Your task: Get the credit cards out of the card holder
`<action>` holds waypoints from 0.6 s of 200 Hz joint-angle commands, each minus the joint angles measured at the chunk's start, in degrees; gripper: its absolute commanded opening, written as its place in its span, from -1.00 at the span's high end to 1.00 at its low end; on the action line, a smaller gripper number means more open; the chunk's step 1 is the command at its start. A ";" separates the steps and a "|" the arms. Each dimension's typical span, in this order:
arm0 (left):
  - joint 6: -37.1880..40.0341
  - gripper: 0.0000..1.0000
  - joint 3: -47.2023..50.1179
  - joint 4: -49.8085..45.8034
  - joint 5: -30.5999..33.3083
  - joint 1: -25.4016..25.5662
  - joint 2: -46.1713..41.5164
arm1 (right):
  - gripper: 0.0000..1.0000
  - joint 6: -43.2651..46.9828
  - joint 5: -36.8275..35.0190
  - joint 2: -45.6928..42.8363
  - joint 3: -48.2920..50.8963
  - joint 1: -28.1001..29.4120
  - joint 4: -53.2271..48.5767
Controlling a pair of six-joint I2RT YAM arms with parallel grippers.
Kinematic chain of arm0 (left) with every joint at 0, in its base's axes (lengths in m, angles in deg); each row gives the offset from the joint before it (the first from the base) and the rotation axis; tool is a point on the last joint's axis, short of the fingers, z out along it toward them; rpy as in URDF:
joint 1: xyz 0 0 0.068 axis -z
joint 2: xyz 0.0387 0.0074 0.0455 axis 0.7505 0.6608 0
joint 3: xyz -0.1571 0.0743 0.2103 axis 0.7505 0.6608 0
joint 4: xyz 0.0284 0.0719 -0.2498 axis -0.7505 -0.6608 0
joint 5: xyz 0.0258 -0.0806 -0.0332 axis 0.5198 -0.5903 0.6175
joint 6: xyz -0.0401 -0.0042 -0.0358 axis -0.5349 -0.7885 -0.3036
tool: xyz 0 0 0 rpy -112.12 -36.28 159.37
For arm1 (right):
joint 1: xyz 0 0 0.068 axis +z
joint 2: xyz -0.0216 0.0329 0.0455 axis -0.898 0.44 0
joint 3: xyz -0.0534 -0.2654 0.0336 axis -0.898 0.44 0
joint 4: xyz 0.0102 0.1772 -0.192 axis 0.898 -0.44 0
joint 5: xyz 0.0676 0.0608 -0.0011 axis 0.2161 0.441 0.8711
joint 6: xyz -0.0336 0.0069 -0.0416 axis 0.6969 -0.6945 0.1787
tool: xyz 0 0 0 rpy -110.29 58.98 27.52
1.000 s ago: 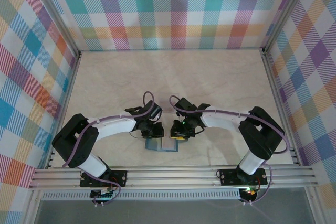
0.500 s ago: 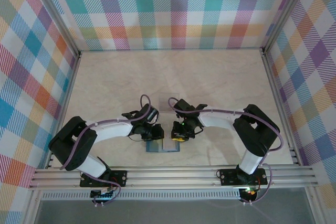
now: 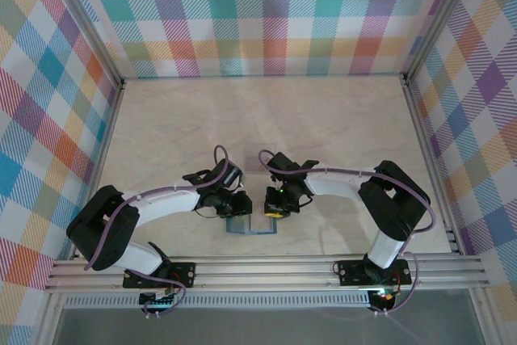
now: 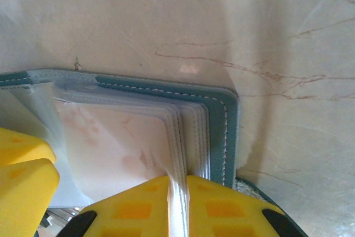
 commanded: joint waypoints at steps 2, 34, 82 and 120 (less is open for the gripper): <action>0.99 0.64 -1.16 -1.91 -0.10 -0.47 1.75 | 0.68 0.38 -0.51 1.74 -0.25 0.51 -0.43; 0.43 0.60 -0.66 -0.03 -1.73 -0.44 2.72 | 0.69 0.28 -0.51 1.34 0.01 0.51 -0.43; 0.19 0.58 -0.40 3.22 -2.66 -0.48 2.79 | 0.70 0.38 -0.60 1.42 -0.08 0.51 -0.65; 0.11 0.57 -0.24 4.37 -3.64 -0.41 4.79 | 0.69 0.43 -0.51 1.62 -0.08 0.51 -0.65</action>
